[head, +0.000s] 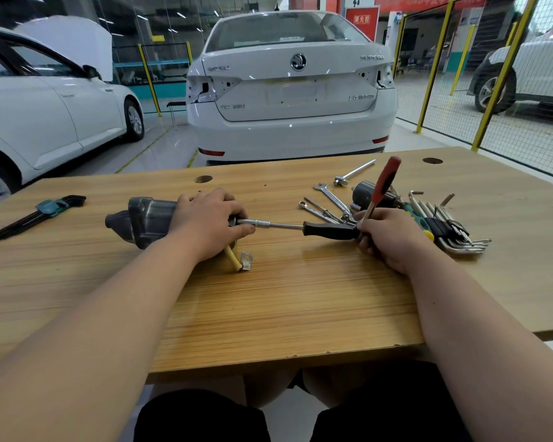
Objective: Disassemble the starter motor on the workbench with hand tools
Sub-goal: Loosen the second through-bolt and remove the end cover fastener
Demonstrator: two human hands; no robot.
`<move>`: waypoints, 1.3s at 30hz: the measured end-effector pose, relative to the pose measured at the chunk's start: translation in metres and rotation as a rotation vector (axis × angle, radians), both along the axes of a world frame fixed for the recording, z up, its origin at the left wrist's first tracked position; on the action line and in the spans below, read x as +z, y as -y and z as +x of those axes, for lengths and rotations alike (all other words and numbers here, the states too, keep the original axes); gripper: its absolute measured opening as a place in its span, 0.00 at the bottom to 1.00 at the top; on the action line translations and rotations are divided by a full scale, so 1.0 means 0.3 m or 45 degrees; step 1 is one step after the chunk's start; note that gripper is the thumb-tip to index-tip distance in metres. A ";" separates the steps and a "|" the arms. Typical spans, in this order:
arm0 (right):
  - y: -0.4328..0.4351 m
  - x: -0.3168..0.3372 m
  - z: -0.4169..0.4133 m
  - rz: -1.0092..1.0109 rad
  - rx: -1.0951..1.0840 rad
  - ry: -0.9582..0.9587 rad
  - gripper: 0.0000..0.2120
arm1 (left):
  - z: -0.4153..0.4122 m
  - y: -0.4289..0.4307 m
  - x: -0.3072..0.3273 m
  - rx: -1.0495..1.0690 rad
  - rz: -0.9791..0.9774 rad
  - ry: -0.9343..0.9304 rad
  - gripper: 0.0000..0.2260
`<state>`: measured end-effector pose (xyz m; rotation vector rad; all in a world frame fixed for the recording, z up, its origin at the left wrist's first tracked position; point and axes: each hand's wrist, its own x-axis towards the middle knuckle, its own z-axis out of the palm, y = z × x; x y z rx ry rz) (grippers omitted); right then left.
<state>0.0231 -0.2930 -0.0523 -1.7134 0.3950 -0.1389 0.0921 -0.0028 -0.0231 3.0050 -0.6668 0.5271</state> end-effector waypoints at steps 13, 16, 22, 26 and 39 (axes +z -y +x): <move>-0.028 0.008 -0.009 -0.340 -0.121 0.026 0.09 | -0.001 -0.007 -0.009 -0.015 -0.029 0.030 0.09; -0.031 0.007 -0.011 -0.434 -0.108 0.025 0.09 | -0.001 -0.010 -0.009 -0.009 -0.018 0.010 0.10; -0.021 0.007 -0.035 -0.355 -0.060 0.078 0.04 | -0.004 -0.007 -0.001 0.008 0.037 -0.004 0.16; -0.018 0.020 -0.049 -0.269 0.012 0.067 0.12 | -0.007 -0.006 0.004 0.018 0.065 -0.015 0.17; 0.009 0.004 -0.068 -0.396 0.024 0.139 0.18 | -0.011 -0.001 -0.016 0.013 -0.028 0.076 0.13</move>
